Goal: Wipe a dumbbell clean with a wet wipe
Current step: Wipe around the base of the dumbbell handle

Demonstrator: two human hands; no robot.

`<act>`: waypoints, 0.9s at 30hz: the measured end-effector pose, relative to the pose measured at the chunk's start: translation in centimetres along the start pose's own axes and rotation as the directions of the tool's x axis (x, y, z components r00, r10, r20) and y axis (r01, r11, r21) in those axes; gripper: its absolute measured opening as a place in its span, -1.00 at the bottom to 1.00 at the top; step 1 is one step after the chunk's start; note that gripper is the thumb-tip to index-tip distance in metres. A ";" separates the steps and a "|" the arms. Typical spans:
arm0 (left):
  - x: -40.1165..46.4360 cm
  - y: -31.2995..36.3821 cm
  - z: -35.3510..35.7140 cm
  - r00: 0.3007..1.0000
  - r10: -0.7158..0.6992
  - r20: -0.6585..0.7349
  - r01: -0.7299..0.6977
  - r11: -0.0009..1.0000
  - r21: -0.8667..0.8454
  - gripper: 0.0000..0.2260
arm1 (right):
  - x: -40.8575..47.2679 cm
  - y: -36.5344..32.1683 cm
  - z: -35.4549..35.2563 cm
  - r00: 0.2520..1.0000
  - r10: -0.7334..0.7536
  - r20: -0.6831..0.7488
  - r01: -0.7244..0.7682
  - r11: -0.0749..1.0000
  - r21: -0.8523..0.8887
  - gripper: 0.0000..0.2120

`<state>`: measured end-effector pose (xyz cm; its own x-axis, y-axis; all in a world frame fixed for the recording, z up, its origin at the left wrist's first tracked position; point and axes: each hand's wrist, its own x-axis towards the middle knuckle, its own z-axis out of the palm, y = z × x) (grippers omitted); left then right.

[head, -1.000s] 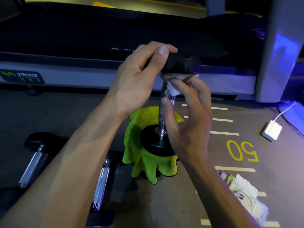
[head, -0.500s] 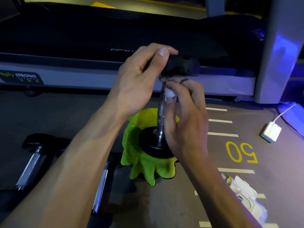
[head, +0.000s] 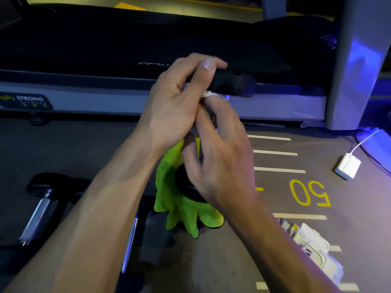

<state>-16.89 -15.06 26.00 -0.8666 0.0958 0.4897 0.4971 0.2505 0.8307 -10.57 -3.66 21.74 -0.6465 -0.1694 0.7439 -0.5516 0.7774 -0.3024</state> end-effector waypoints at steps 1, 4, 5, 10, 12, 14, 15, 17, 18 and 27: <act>0.0 0.2 0.2 1.000 0.017 0.013 -0.017 1.000 0.005 -0.77 | 0.1 0.0 0.1 1.000 0.013 -0.004 -0.013 1.000 -0.009 -0.61; -0.2 0.5 0.6 0.999 0.036 0.027 -0.037 0.999 0.032 -0.78 | -0.2 0.5 -0.7 0.995 0.074 -0.069 -0.073 0.997 0.026 -0.67; -0.2 0.5 0.6 0.999 0.032 0.023 -0.032 0.999 0.024 -0.77 | -0.4 0.7 -1.3 0.988 0.099 -0.118 -0.091 0.994 0.068 -0.73; -0.3 0.1 0.0 1.000 0.000 -0.012 -0.001 1.000 -0.015 -0.77 | -0.1 2.5 -3.4 0.941 0.294 -0.168 -0.249 0.937 0.246 -0.98; -0.3 0.2 0.0 1.000 -0.001 -0.002 0.001 1.000 -0.006 -0.76 | 0.5 2.3 -3.1 0.956 0.248 -0.154 -0.205 0.946 0.251 -0.92; -0.4 0.3 0.2 1.000 0.008 0.006 -0.008 1.000 0.005 -0.77 | 0.9 2.1 -2.3 0.972 0.174 -0.161 -0.148 0.975 0.163 -0.88; -0.4 0.2 0.2 1.000 0.010 -0.001 -0.010 1.000 0.009 -0.77 | 1.0 2.1 -1.9 0.972 0.162 -0.169 -0.143 0.983 0.119 -0.87; -0.2 0.1 0.2 1.000 0.009 -0.020 -0.009 1.000 0.015 -0.78 | 0.9 2.1 -1.1 0.973 0.156 -0.168 -0.146 0.987 0.070 -0.84; -0.2 0.0 0.1 1.000 0.005 -0.026 -0.005 1.000 0.015 -0.78 | 0.9 2.1 -0.9 0.976 0.147 -0.159 -0.140 0.989 0.054 -0.84; -0.2 -0.2 -0.3 0.999 0.002 -0.033 -0.002 1.000 0.014 -0.77 | -3.1 1.0 -0.8 0.978 0.174 0.114 -0.173 0.985 -0.014 -0.95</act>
<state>-16.77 -15.42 25.79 -0.8637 0.0648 0.4999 0.4979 0.2638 0.8261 -8.75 -1.89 19.60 -0.7882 -0.0992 0.6073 -0.4234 0.8037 -0.4182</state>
